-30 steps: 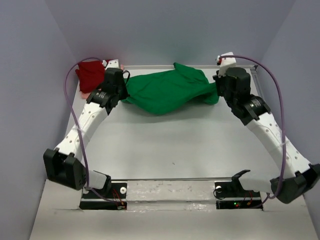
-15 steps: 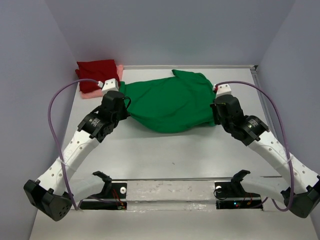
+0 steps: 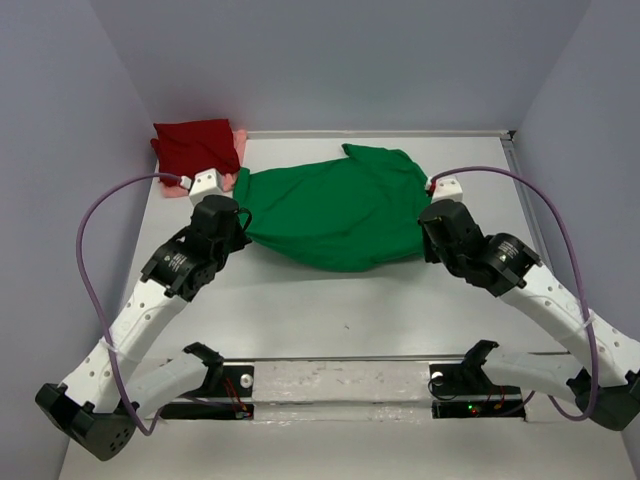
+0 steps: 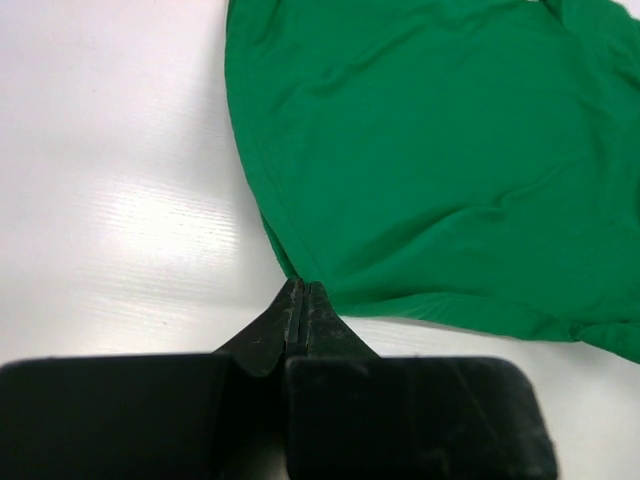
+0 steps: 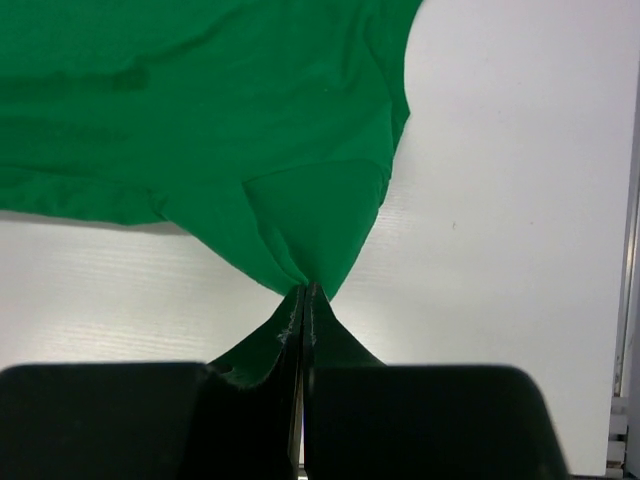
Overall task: Fold and stack the t-shirts
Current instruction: Fold the flattened tshirt in 1/3 of the way
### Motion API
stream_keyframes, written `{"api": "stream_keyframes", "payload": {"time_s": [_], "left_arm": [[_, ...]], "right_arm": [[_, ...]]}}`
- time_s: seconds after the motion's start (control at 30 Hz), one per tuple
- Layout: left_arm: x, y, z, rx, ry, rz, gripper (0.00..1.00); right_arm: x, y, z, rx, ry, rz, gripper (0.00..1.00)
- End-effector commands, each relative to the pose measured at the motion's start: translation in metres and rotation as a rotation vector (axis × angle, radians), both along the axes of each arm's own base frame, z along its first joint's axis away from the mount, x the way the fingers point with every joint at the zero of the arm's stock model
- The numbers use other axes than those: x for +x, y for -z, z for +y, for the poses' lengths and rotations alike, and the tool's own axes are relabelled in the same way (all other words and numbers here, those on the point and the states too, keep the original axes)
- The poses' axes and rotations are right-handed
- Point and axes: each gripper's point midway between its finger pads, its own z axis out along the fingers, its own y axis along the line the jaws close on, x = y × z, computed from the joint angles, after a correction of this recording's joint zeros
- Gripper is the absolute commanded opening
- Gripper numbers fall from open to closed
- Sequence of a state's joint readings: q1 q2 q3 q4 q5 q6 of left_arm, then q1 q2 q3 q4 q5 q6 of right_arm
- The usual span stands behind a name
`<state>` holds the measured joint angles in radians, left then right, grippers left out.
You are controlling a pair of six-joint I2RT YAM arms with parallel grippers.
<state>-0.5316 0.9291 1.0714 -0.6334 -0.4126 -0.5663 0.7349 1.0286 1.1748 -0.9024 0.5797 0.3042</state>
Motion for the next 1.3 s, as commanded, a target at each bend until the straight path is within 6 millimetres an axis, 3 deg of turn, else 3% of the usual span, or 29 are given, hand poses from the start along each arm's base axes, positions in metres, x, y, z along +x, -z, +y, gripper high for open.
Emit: {"api": "stream_keyframes", "payload": {"time_s": [0.0,0.27,0.37,0.5,0.63,0.7,0.9,1.13,1.27], "left_arm": [[-0.005,0.010,0.006,0.015,-0.030,0.015,0.00],[-0.017,0.012,0.014,0.012,-0.051,0.028,0.00],[-0.020,0.021,0.023,0.027,-0.109,0.063,0.00],[-0.018,0.039,0.028,0.048,-0.190,0.127,0.00],[-0.021,0.058,0.023,0.030,-0.196,0.180,0.00],[-0.024,0.065,0.022,0.016,-0.204,0.201,0.00],[-0.043,0.081,0.017,-0.091,-0.238,0.255,0.00],[-0.055,0.116,0.001,-0.155,-0.228,0.375,0.00],[-0.052,0.123,-0.001,-0.135,-0.251,0.418,0.00]], "right_arm": [[-0.009,-0.002,-0.002,0.004,0.055,0.005,0.00],[-0.013,0.003,-0.017,-0.022,0.202,0.024,0.00],[-0.003,-0.003,-0.026,-0.084,0.299,-0.009,0.00],[0.015,-0.003,-0.020,-0.140,0.351,-0.026,0.00],[0.035,0.008,-0.007,-0.111,0.338,-0.032,0.00],[0.038,0.020,-0.012,-0.104,0.335,-0.017,0.00],[0.056,0.031,-0.028,-0.082,0.337,-0.019,0.00],[0.083,0.013,-0.036,-0.055,0.330,-0.048,0.00],[0.099,0.014,-0.038,-0.088,0.319,-0.030,0.00]]}}
